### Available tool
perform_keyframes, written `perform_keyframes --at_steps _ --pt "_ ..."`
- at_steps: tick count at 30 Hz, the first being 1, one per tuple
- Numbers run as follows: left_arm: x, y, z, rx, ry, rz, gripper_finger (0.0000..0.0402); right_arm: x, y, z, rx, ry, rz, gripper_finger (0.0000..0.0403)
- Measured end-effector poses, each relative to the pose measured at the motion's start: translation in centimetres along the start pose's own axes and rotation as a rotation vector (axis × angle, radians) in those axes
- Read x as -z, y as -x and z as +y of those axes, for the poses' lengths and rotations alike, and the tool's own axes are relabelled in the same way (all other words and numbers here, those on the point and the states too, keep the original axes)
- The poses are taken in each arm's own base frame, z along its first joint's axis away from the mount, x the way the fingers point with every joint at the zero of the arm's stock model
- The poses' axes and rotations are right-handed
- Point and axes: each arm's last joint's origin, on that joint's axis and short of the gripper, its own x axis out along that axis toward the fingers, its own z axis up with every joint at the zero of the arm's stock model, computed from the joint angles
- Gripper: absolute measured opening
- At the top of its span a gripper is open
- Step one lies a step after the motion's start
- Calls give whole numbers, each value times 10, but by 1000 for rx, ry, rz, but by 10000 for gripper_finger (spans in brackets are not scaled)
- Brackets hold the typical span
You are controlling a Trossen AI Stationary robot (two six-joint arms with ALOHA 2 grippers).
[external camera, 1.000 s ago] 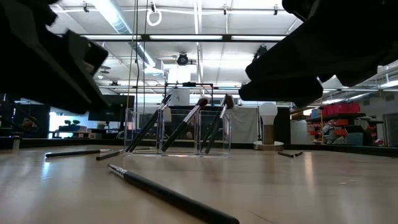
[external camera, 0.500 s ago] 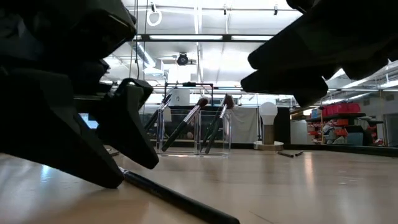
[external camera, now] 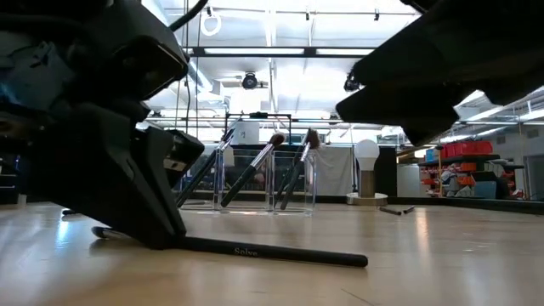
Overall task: Put items in baskets/containers
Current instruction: Put the eyeshadow brush into the transparent organizer
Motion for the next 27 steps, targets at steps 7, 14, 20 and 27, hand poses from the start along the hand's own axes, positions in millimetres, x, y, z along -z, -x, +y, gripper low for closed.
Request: perform_keyframes --at_steps 7,14,20,27 --pt "-18 -4 14 -37 87 -127 13 7 -1 -9 56 18 82 167" --pt "-33 -7 24 -67 185 -171 4 15 -4 -23 159 76 170 199" --pt "-36 -7 24 -58 192 -193 3 18 -8 -32 238 159 174 203" --pt "-41 -5 23 -87 201 -237 4 34 -29 -49 190 142 174 186"
